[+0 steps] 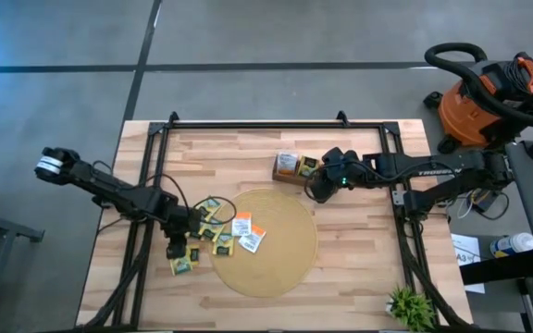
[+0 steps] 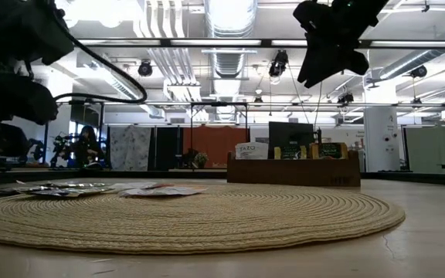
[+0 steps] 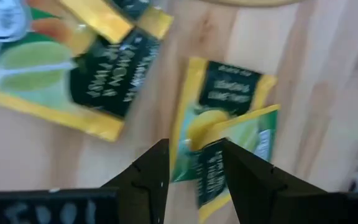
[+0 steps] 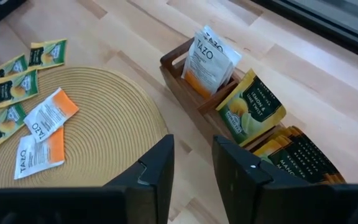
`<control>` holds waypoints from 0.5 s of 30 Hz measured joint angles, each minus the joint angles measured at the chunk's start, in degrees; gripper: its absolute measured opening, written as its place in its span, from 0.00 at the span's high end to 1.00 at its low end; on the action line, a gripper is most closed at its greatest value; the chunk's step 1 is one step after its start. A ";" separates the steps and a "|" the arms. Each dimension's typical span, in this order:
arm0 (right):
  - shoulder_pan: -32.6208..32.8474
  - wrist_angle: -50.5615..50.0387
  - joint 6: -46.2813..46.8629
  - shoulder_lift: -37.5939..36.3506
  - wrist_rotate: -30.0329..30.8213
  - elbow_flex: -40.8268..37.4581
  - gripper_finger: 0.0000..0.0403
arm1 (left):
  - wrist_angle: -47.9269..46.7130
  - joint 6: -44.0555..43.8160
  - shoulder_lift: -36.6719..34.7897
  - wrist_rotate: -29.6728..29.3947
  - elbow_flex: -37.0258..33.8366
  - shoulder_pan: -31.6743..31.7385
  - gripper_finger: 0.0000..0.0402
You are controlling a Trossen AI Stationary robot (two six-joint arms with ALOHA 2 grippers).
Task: Pick & Place Tea
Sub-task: Put the lemon tea bag into the middle section of the wooden organizer
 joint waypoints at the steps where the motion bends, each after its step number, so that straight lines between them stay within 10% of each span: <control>1: 0.00 0.01 0.00 0.00 0.00 0.00 0.74 | 1.00 -0.56 0.00 0.71 -0.29 -0.18 0.65; 15: 0.00 0.14 0.13 0.17 -0.02 0.00 0.76 | 4.26 -5.45 0.00 0.18 -1.25 -6.93 0.65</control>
